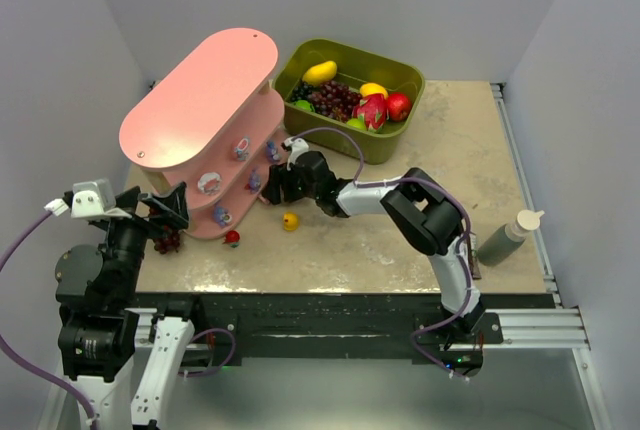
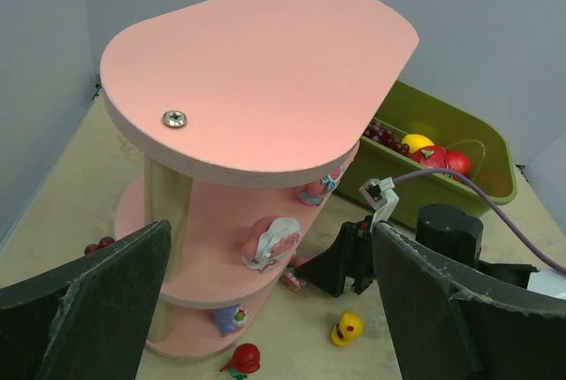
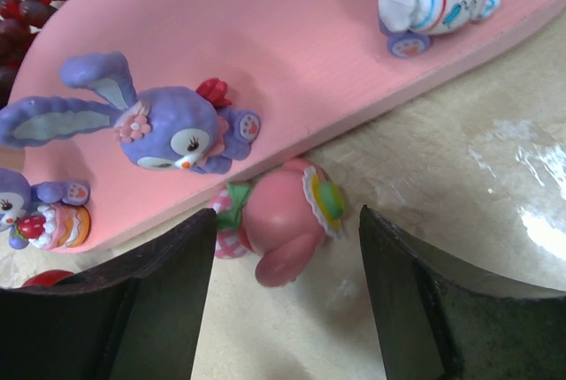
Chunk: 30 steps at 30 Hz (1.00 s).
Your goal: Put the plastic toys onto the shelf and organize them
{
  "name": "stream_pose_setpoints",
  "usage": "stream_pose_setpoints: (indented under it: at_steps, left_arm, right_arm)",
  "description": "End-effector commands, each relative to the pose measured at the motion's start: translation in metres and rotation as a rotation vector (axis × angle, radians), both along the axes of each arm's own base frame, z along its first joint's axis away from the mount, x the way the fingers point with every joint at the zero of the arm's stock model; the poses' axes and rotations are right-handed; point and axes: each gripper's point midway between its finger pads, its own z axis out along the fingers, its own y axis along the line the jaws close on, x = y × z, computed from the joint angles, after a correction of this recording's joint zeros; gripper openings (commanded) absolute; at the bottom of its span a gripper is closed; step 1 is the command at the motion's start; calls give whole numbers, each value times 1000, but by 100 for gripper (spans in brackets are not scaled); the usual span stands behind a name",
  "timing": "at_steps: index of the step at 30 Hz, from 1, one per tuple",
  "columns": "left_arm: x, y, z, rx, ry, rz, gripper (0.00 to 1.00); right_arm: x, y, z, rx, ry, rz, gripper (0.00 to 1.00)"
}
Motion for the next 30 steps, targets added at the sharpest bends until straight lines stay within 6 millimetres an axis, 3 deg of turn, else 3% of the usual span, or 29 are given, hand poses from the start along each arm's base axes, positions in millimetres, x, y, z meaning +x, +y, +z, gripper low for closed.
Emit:
stream_pose_setpoints:
  at_steps: [1,5,11,14,15,19,25,30]
  left_arm:
    - [-8,-2,18,-4,-59,-14,99]
    - [-8,-2,18,-4,-59,-14,100]
    - [-8,-2,18,-4,-57,-14,100]
    - [-8,-2,18,-5,-57,-15,100]
    - [-9,-2,18,-5,-60,-15,100]
    - [-11,-3,21,-8,-66,-18,99]
    - [-13,-13,23,-7,-66,-75,100]
    - [-13,-28,25,0,-79,-160,100]
  right_arm:
    - [3,8,6,53,-36,36,69]
    - [3,9,2,81,-18,32,69]
    - [5,8,3,117,-7,12,58]
    - [5,4,10,124,-17,0,47]
    - [5,2,12,124,-21,-12,33]
    - [4,-7,31,137,-52,-35,15]
    - [5,-22,53,124,-86,-89,6]
    - [3,-35,92,148,-127,-127,3]
